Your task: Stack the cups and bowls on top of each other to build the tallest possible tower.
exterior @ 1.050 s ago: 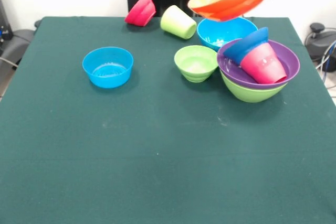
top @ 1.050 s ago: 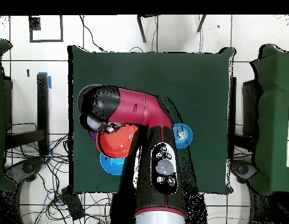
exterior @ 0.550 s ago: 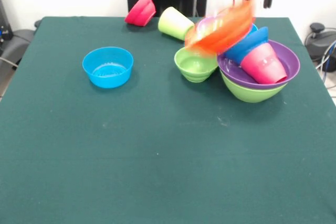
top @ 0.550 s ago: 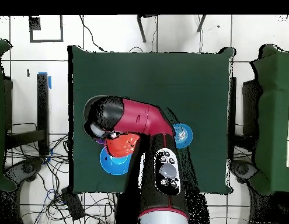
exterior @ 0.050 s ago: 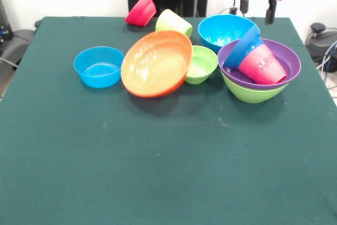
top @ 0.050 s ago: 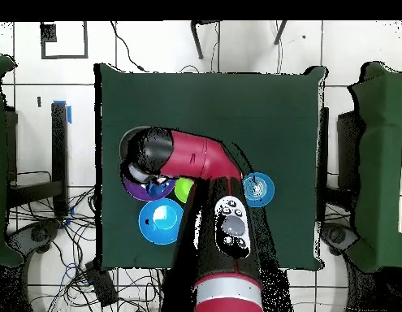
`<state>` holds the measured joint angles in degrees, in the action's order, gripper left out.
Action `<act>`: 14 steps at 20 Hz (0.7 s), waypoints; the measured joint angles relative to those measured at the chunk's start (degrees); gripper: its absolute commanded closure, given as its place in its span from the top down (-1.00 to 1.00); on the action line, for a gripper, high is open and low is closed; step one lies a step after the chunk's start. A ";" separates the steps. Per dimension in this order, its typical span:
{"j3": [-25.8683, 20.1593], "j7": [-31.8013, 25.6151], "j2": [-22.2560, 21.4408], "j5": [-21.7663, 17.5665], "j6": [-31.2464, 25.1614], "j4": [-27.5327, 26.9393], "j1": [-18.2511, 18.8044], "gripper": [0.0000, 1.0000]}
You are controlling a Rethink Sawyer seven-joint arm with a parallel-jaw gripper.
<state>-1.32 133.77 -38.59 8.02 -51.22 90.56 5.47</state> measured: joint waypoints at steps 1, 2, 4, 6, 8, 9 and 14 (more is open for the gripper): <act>0.01 0.00 0.63 -0.43 -0.12 -0.89 0.01 1.00; 0.04 0.00 1.38 -1.02 -0.31 -1.94 0.03 1.00; 0.19 0.00 4.06 -2.90 -1.17 -5.47 0.15 1.00; 0.41 0.00 5.71 -4.10 -1.88 -7.55 0.21 1.00; 0.68 0.00 7.09 -5.07 -2.59 -9.27 0.26 1.00; 0.79 0.00 7.64 -5.44 -2.90 -9.94 0.28 1.00; 1.54 0.00 11.29 -7.65 -4.75 -14.33 0.52 1.00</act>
<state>0.22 133.77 -27.30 0.37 -55.97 76.23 5.99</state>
